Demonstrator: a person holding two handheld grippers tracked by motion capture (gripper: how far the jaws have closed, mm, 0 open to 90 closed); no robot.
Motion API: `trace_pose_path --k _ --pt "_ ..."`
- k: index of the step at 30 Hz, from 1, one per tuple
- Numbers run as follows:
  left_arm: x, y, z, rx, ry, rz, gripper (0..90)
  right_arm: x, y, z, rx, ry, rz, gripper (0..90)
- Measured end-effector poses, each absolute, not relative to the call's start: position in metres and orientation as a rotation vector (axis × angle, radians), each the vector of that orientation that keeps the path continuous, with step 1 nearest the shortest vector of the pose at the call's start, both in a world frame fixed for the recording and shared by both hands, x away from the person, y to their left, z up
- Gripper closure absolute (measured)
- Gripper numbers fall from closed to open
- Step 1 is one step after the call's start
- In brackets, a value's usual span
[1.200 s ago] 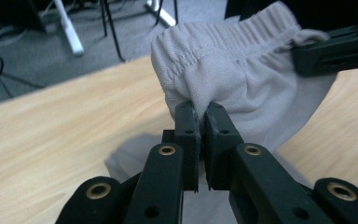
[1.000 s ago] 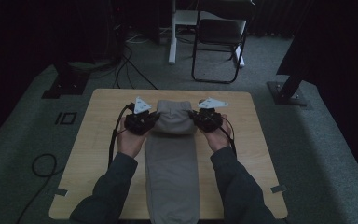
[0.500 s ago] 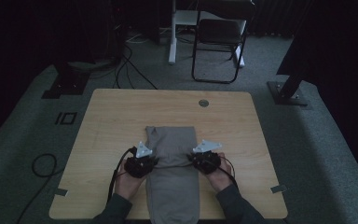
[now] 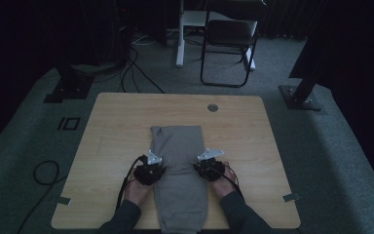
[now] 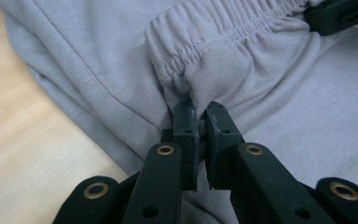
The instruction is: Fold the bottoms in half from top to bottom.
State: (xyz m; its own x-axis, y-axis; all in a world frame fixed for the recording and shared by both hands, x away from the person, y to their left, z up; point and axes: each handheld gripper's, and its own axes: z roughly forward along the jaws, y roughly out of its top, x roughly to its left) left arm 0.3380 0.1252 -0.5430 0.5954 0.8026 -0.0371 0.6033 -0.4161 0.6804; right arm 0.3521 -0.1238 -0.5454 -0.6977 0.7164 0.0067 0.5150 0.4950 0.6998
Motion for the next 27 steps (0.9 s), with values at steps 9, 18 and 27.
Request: trace_pose_path --k 9,18,27 --pt "0.403 0.124 -0.541 2.147 1.213 0.478 84.3 0.419 -0.106 -0.545 1.111 2.384 0.977 86.0" --pt "0.405 0.128 -0.508 2.081 1.207 0.462 84.8 0.427 -0.106 -0.515 1.131 2.327 1.047 86.0" --pt "0.381 0.134 -0.430 1.941 1.048 0.559 85.3 0.412 -0.120 -0.450 1.016 2.190 1.208 86.1"
